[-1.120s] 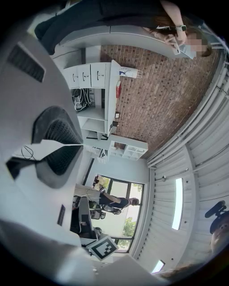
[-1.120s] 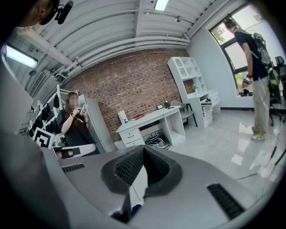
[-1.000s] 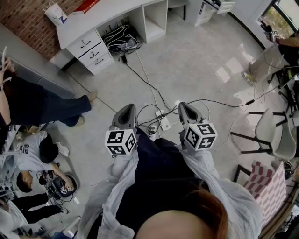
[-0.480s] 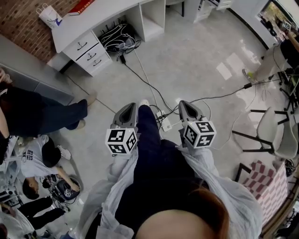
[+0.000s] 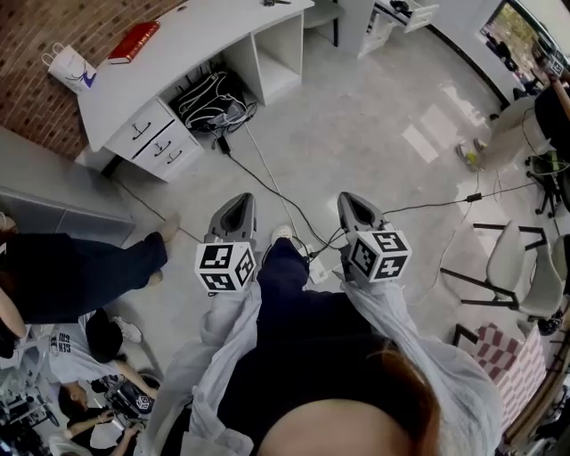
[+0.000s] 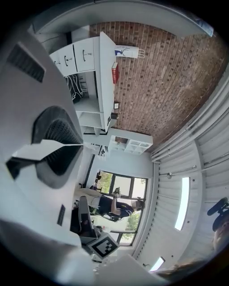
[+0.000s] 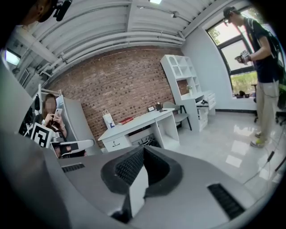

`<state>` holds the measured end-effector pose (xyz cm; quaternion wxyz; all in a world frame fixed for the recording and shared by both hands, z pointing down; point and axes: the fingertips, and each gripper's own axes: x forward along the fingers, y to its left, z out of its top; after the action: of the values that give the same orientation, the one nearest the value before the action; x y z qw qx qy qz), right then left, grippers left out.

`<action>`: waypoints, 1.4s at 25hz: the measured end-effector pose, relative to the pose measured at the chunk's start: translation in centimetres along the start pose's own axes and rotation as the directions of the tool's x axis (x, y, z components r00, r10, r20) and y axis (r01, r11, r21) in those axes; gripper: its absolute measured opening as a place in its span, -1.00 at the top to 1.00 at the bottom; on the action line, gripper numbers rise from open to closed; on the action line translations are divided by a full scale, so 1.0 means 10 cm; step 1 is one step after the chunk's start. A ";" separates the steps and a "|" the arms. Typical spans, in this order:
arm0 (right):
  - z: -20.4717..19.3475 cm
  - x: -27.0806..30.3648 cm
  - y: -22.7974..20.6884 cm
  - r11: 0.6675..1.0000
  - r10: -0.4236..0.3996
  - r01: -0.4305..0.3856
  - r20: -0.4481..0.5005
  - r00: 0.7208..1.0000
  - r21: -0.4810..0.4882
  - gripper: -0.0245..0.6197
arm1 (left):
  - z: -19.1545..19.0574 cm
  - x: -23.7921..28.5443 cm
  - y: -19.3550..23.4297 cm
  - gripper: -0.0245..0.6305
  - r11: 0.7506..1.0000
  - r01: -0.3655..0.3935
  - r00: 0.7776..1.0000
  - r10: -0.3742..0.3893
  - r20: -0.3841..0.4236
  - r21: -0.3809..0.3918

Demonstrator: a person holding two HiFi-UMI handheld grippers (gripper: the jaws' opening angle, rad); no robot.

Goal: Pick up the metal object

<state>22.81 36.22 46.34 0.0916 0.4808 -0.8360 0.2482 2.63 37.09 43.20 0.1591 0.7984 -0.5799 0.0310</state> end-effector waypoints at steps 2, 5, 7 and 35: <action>0.15 0.22 -0.05 1.000 -0.007 0.007 -0.001 1.000 -0.004 0.90 | 0.12 0.22 0.11 0.85 1.000 0.008 1.000 -0.008 -0.001 0.006; 0.35 0.57 -0.10 1.000 -0.012 0.012 -0.003 1.000 -0.017 0.90 | 0.29 0.52 0.28 0.85 0.999 0.027 1.000 -0.027 0.001 0.019; 0.49 0.82 -0.09 1.000 -0.016 0.016 0.002 1.000 -0.026 0.90 | 0.39 0.70 0.43 0.85 0.999 0.033 0.999 -0.033 0.005 0.024; 1.72 3.07 -0.46 0.995 0.053 -0.052 0.003 0.999 -0.083 0.38 | 0.87 2.37 1.82 0.85 0.997 -0.060 0.998 0.060 -0.002 -0.039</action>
<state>12.17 2.43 45.07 0.1026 0.4551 -0.8581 0.2144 -7.83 7.78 44.46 0.1739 0.7775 -0.6039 0.0247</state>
